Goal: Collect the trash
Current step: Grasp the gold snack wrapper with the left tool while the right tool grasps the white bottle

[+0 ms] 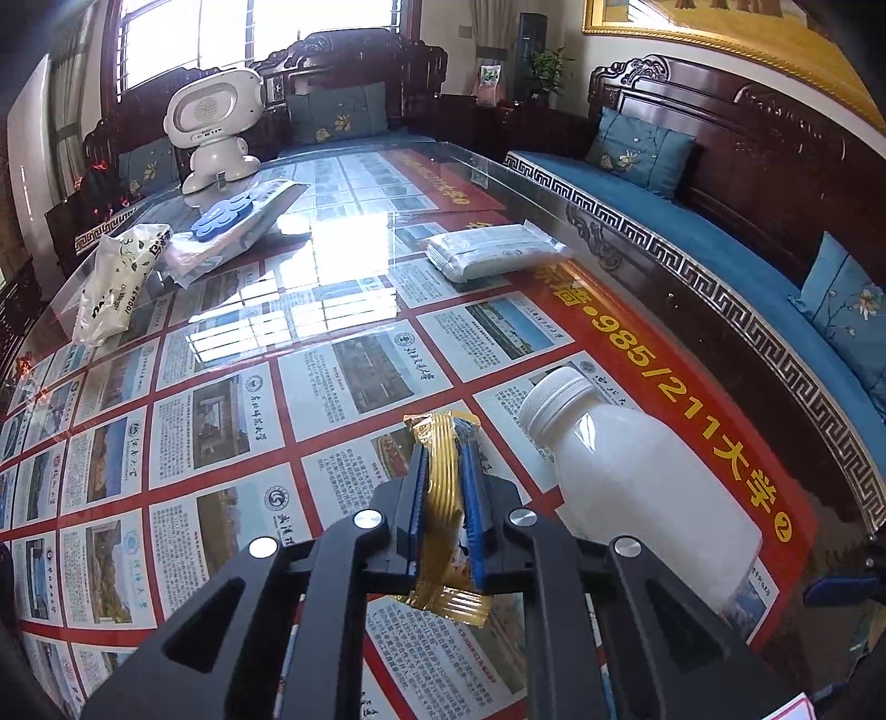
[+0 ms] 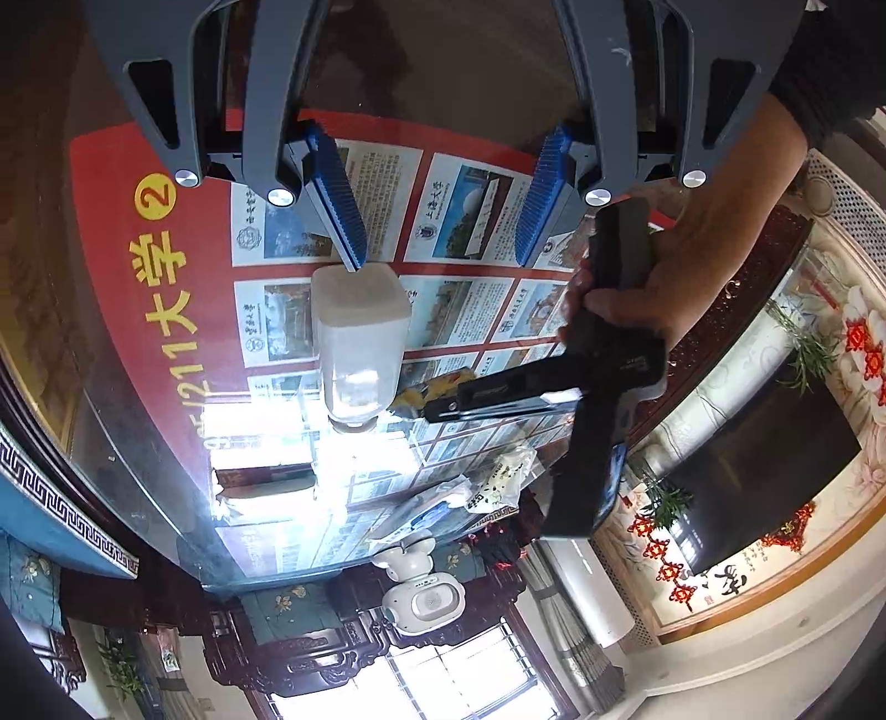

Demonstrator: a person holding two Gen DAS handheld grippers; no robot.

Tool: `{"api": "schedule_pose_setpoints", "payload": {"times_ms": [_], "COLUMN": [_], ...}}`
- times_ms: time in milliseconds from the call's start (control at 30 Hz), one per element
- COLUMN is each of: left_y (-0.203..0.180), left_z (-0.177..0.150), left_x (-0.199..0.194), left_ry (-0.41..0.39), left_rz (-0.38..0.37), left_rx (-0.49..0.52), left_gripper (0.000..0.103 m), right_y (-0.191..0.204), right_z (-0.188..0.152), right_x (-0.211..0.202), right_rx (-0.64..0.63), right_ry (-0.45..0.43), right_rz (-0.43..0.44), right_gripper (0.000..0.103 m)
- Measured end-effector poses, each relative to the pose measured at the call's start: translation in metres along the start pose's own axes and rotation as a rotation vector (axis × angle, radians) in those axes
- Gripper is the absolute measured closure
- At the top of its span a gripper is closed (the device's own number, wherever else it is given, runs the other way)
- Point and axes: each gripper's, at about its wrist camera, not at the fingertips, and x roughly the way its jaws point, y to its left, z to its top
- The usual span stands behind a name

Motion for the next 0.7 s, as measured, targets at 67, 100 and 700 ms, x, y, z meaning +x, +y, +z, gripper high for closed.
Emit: {"api": "schedule_pose_setpoints", "payload": {"times_ms": [67,100,700], "left_y": [0.002,0.004,0.020], "left_z": [-0.005,-0.007,-0.023], "left_x": [-0.002,-0.003,-0.028], "left_ry": [0.005,0.004,-0.020], "left_rz": [-0.001,-0.007,-0.061], "left_rx": [-0.003,-0.009,-0.016], "left_gripper": [0.091,0.091,0.093], "right_y": [0.001,0.001,-0.004], "right_z": [0.003,0.004,0.031], "right_x": [0.002,0.004,0.079], "right_rx": [0.005,0.002,-0.096], "right_ry": [-0.004,-0.003,0.044], "right_rz": [-0.007,-0.019,-0.292], "right_gripper": [0.047,0.047,0.047]}}
